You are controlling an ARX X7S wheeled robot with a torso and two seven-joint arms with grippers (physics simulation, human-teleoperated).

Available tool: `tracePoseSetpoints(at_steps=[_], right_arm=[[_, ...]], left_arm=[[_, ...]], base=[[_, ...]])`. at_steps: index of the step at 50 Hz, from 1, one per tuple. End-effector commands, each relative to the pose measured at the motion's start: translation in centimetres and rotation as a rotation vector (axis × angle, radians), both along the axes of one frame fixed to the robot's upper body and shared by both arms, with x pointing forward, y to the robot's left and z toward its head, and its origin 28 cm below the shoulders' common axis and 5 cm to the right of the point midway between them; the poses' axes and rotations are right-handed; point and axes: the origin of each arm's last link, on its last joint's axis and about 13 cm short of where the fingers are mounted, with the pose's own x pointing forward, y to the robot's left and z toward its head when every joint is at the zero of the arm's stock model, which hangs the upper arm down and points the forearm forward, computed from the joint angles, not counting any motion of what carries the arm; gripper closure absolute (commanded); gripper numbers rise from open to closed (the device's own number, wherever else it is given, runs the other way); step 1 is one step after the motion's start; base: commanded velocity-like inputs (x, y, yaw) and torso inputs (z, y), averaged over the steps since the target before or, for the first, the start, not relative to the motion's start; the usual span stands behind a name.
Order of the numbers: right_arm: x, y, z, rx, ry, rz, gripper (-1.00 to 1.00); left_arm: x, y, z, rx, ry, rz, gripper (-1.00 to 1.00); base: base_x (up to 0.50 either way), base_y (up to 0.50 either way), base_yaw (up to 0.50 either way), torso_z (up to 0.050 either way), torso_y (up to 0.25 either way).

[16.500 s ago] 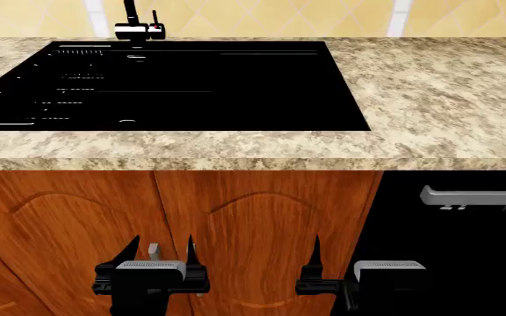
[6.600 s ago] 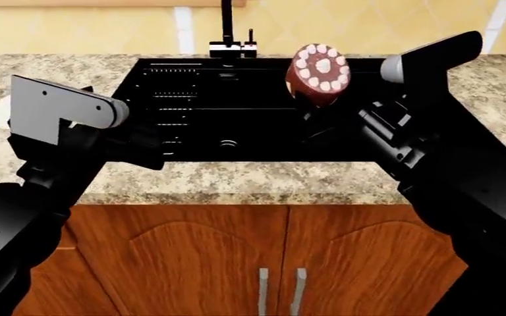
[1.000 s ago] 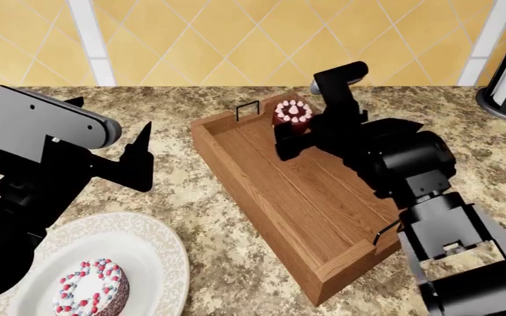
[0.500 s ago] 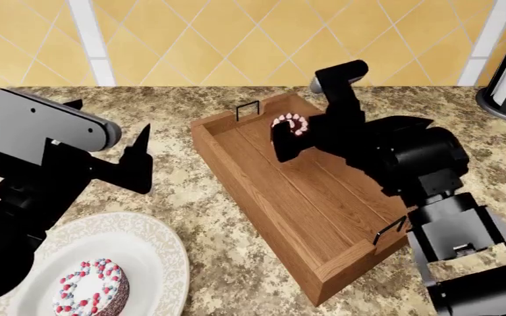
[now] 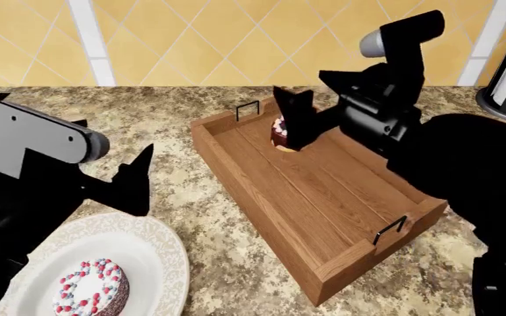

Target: Move the dessert items from the plate to the tray.

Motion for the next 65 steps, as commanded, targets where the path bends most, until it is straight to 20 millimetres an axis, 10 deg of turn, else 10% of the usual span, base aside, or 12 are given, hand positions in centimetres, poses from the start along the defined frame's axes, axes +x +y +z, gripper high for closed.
tracePoseSetpoints(at_steps=[1, 12, 17, 65], right_arm=[[-2.7, 0.3, 1.0, 0.021, -0.116, 0.049, -1.0], [-2.5, 0.3, 0.7, 0.04, -0.119, 0.062, -1.0], [-2.6, 0.7, 0.9, 0.074, -0.138, 0.086, -1.0], [-1.0, 1.1, -0.3, 0.114, -0.108, 0.08, -1.0]], left_arm=[[-5.8, 0.7, 2.0, -0.058, 0.067, -0.066, -1.0], [-8.2, 1.1, 1.3, -0.078, 0.094, -0.041, -1.0], [-14.3, 1.7, -1.8, -0.081, 0.131, 0.054, -1.0], [-14.3, 1.8, -3.7, -0.014, 0.229, 0.078, -1.0]], base=[[0.0, 0.0, 0.0, 0.0, 0.0], [0.0, 0.0, 0.0, 0.0, 0.0], [0.0, 0.0, 0.0, 0.0, 0.0], [0.0, 0.0, 0.0, 0.0, 0.0]])
